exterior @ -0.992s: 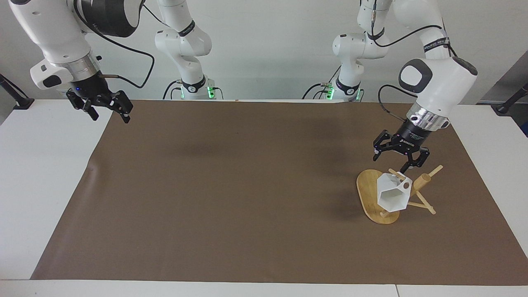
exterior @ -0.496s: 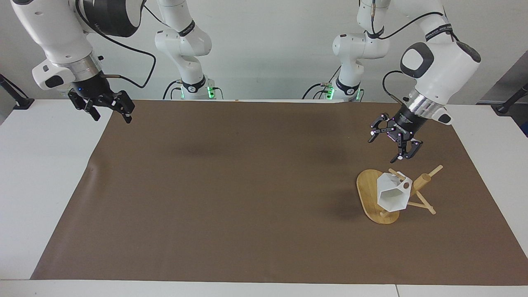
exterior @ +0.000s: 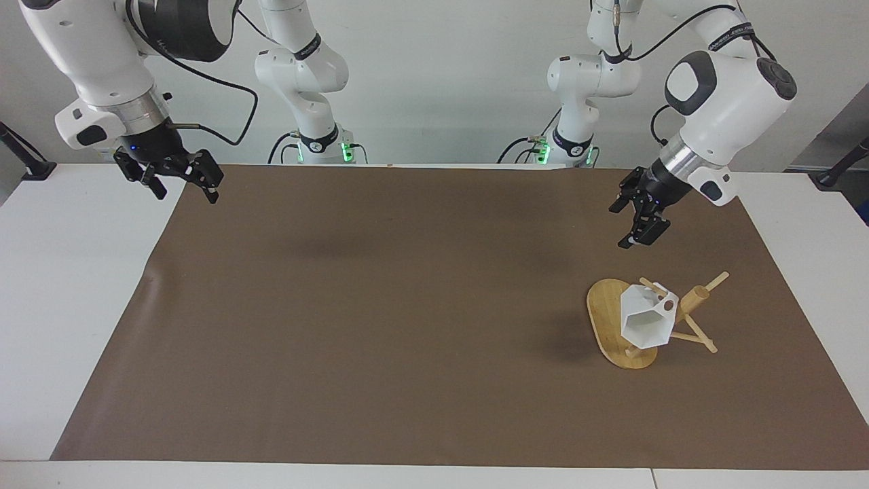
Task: Hang cup on rack
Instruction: 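Open the left gripper and pull it back from the cup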
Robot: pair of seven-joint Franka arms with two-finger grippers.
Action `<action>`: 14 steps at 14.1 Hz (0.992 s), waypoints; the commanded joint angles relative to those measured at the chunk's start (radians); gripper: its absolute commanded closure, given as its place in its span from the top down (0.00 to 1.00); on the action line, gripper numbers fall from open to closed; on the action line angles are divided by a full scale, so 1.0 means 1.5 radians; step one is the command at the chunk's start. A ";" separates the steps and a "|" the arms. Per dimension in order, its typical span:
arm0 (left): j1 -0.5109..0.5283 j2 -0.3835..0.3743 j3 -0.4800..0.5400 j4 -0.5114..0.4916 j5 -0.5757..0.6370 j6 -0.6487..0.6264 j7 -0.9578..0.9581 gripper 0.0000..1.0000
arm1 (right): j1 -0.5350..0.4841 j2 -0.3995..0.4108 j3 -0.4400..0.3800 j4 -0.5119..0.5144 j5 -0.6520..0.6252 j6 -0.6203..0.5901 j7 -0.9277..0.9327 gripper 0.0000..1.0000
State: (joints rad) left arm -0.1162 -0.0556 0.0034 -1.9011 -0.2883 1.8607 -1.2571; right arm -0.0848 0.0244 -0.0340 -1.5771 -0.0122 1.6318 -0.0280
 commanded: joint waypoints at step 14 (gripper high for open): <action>0.023 0.004 0.009 0.113 0.173 -0.152 0.820 1.00 | -0.005 -0.014 0.001 -0.017 0.022 0.004 -0.017 1.00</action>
State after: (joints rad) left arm -0.1132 -0.0554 0.0160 -1.7838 -0.0497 1.6751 -0.1409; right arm -0.0848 0.0244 -0.0340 -1.5782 0.0008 1.6315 -0.0280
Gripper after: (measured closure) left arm 0.000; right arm 0.000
